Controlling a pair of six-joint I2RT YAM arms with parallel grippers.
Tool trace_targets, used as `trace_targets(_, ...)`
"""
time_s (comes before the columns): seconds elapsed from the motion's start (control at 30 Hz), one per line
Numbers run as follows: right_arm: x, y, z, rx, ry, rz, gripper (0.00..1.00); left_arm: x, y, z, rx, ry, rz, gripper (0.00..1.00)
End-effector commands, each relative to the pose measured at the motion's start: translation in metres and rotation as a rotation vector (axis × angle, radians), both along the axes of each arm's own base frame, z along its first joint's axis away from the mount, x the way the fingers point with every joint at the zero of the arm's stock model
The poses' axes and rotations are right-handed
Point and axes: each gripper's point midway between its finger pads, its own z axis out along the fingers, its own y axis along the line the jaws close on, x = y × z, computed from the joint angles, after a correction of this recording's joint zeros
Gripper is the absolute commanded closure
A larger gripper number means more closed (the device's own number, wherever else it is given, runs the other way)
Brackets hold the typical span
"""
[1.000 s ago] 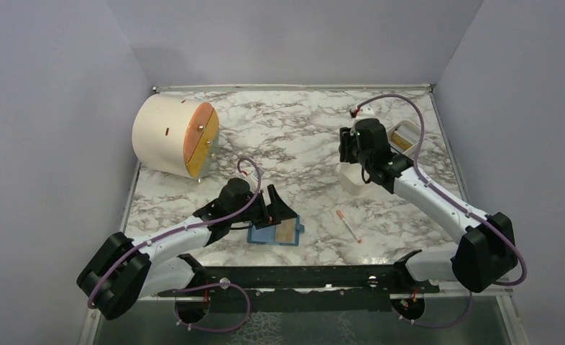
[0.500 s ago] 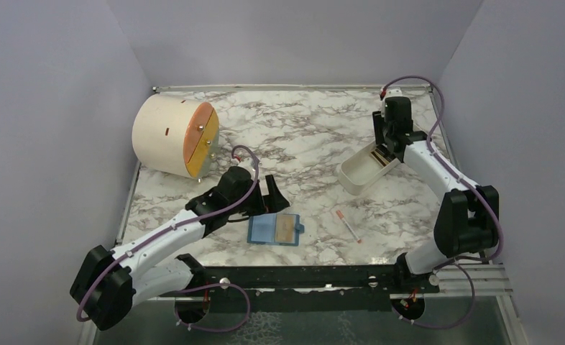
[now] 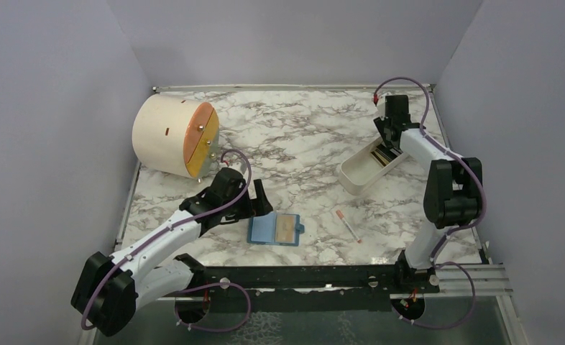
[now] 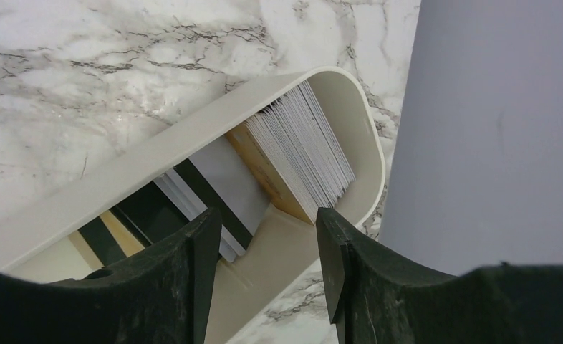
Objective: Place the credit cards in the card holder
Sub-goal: Pick up the credit card from the storage box.
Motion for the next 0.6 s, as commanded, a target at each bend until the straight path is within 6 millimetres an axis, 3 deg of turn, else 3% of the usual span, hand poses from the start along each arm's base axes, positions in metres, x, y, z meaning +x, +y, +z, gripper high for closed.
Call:
trace_targets(0.0, 0.016, -0.015, -0.001, -0.069, 0.026, 0.043, 0.48, -0.002, 0.013, -0.005, 0.019, 0.006, 0.011, 0.01)
trace_targets(0.2, 0.017, -0.026, -0.026, -0.111, 0.082, 0.062, 0.49, 0.002, 0.012, 0.000, -0.004, -0.002, 0.012, 0.01)
trace_targets(0.37, 0.020, -0.044, -0.037, -0.178, 0.106, 0.031, 0.50, 0.004, 0.014, 0.004, -0.003, -0.014, 0.018, 0.01)
trace_targets(0.57, 0.025, -0.046, -0.043, -0.190, 0.110, 0.033, 0.54, 0.006, 0.016, 0.002, 0.003, -0.014, 0.025, 0.01)
